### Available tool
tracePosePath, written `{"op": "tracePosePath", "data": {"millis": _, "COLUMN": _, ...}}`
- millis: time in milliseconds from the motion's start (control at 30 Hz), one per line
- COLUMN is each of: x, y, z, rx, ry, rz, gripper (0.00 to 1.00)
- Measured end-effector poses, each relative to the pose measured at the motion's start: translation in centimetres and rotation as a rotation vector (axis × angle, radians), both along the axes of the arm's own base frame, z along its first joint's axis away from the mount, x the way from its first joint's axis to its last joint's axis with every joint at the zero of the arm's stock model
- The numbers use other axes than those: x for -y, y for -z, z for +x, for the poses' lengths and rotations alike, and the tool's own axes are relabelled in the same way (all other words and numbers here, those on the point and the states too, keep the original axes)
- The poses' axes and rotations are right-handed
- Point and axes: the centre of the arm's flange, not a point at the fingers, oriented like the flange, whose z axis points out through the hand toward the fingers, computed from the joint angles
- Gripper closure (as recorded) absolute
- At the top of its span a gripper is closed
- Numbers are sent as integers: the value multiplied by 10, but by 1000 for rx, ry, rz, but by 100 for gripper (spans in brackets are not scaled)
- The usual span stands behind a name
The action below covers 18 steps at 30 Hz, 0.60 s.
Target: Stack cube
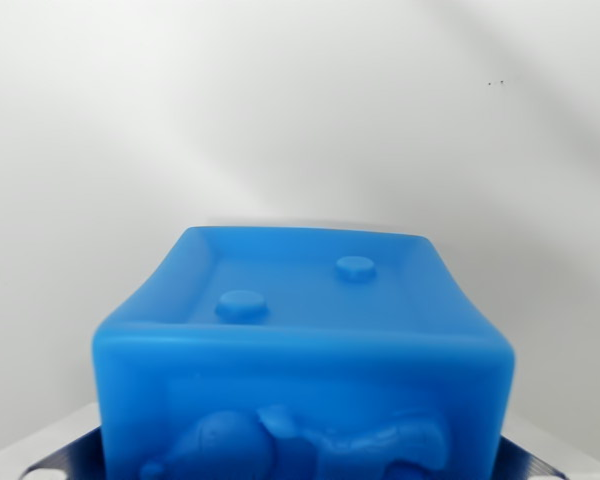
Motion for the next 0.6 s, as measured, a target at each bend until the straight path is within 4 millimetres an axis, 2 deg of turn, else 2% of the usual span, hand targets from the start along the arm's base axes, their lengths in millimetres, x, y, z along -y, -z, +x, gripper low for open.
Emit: {"op": "tracePosePath", "data": {"millis": 600, "x": 0, "y": -31, "z": 0, "rx": 1, "ry": 1, "rz": 2, "gripper": 100}}
